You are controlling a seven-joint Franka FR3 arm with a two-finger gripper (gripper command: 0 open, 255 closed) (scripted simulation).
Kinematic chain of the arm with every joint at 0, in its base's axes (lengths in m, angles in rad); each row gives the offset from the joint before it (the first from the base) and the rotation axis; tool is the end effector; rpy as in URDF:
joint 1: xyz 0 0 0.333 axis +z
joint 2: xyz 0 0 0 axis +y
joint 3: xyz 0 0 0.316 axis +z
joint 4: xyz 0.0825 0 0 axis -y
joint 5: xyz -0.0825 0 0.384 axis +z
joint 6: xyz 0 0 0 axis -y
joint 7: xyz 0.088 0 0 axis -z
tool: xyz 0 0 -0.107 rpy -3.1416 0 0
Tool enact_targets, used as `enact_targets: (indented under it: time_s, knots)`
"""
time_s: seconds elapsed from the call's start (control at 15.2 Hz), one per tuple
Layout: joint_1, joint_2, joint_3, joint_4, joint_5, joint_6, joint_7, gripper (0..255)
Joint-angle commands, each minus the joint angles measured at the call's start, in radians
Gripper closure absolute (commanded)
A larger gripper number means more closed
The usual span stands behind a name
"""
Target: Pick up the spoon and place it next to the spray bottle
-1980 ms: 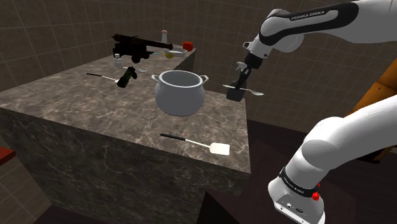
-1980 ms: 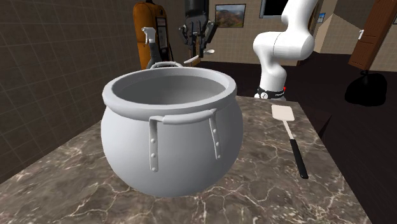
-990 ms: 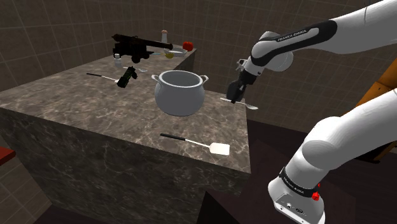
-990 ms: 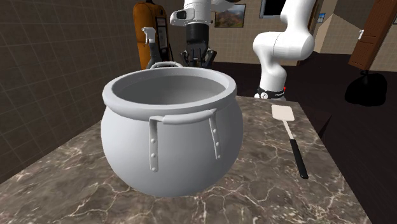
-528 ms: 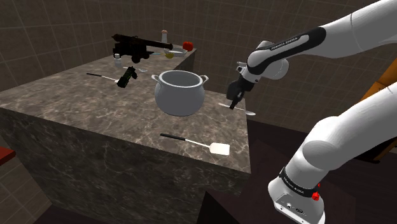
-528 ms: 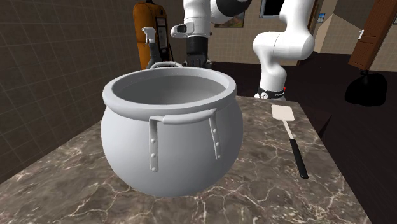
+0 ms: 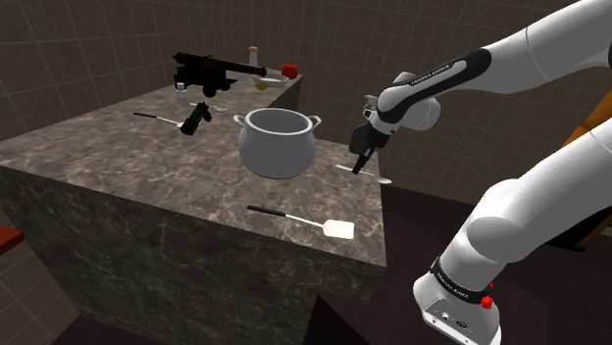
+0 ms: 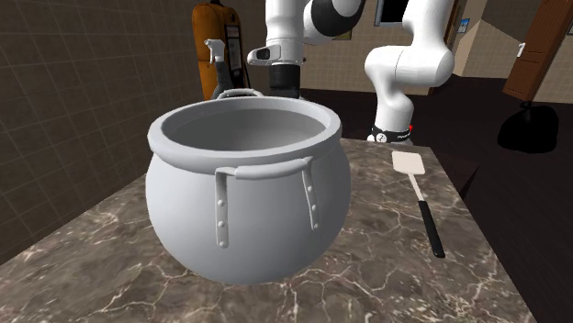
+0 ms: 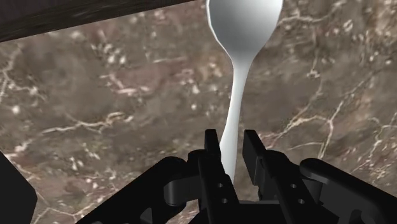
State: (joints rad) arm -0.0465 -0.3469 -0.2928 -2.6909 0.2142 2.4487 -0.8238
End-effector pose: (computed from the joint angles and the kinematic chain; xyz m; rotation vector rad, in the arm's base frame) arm 0.3804 -0.1285 0.3463 -2.9263 -0.4980 -0.2997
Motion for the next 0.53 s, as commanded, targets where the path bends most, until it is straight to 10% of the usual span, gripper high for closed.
enact_targets:
  time_s: [0.0,0.13,0.2,0.46]
  knots:
    - [0.000,0.000,0.000,-0.001,0.000,0.001,0.000,255]
    - [0.000,0.000,0.000,-0.001,0.000,0.001,0.000,255]
    - [0.000,0.000,0.000,-0.001,0.000,0.001,0.000,0]
    - [0.000,0.000,0.000,-0.001,0.000,0.001,0.000,0]
